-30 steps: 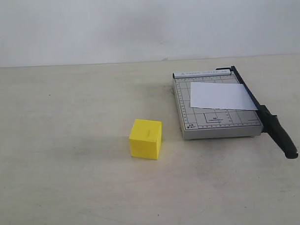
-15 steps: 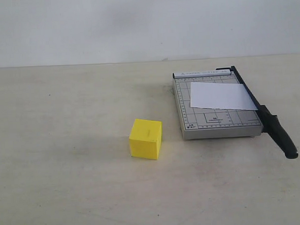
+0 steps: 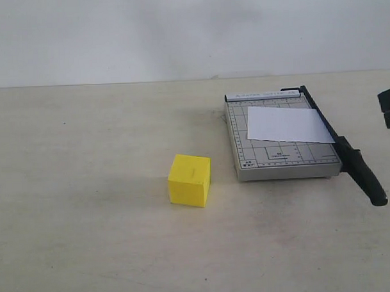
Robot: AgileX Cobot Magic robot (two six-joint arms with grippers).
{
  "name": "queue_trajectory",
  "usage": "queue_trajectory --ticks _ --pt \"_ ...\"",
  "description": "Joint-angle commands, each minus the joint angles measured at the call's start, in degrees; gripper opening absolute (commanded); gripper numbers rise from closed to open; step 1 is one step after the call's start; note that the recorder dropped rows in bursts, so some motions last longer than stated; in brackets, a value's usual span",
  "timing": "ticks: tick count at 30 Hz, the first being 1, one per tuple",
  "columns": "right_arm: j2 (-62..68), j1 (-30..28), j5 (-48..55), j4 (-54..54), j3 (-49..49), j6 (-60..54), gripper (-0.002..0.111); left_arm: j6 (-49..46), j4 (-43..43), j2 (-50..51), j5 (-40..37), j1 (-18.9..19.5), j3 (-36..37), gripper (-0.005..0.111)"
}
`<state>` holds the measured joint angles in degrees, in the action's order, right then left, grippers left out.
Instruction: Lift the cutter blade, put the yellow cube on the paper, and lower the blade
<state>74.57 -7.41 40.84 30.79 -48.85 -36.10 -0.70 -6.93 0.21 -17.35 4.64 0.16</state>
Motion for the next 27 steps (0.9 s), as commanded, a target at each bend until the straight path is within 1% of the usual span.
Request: queue_trajectory --ticks 1,3,5,7,9,11,12,13,17,19,21,23,24,25,27 --pt "3.26 -0.05 2.77 -2.83 -1.86 1.02 -0.001 0.25 0.31 -0.21 0.78 0.14 -0.16 0.005" --pt "3.8 -0.05 2.52 -3.57 -1.86 1.02 0.0 0.25 0.31 -0.21 0.78 0.14 -0.16 0.005" --pt "4.08 -0.05 2.39 -4.45 -1.86 1.02 0.005 0.25 0.31 -0.21 0.78 0.14 -0.16 0.005" --pt "4.08 -0.05 2.51 -6.13 -1.86 1.02 0.017 0.25 0.31 -0.21 0.78 0.14 -0.16 0.005" --pt "4.08 -0.05 2.62 -6.84 -1.86 1.02 0.035 0.25 0.31 -0.21 0.78 0.14 -0.16 0.005" --pt "4.08 -0.05 2.48 -6.73 -1.86 1.02 0.05 0.25 0.31 -0.21 0.78 0.14 -0.16 0.005" --pt "4.08 -0.05 2.34 -6.73 -1.86 1.02 0.056 0.25 0.31 -0.21 0.78 0.14 -0.16 0.005" --pt "4.08 -0.05 2.05 -6.73 -1.86 1.02 0.059 0.25 0.31 -0.21 0.78 0.14 -0.16 0.005" --pt "6.25 -0.05 -1.27 -6.73 -1.86 -0.57 0.061 0.25 0.31 -0.21 0.78 0.14 -0.16 0.005" --pt "8.61 -0.05 -6.25 -6.33 -1.86 -0.93 0.061 0.25 0.31 -0.21 0.78 0.14 -0.16 0.005" --pt "10.96 -0.05 -11.8 -2.35 -1.86 1.18 0.061 0.25 0.31 -0.21 0.78 0.14 -0.16 0.005" --pt "12.43 -0.05 -14.12 3.5 -1.86 4.84 0.061 0.25 0.31 -0.21 0.78 0.14 -0.16 0.005" --pt "13.01 -0.05 -14.14 4.93 -2.0 2.83 0.061 0.25 0.31 -0.21 0.78 0.14 -0.16 0.005" --pt "13.51 -0.05 -11.85 4.94 -2.64 -3.17 0.061 0.25 0.31 -0.21 0.78 0.14 -0.16 0.005" --pt "12.64 -0.05 -11.97 5.71 -2.53 -4.44 0.061 0.25 0.31 -0.21 0.78 0.14 -0.16 0.005"
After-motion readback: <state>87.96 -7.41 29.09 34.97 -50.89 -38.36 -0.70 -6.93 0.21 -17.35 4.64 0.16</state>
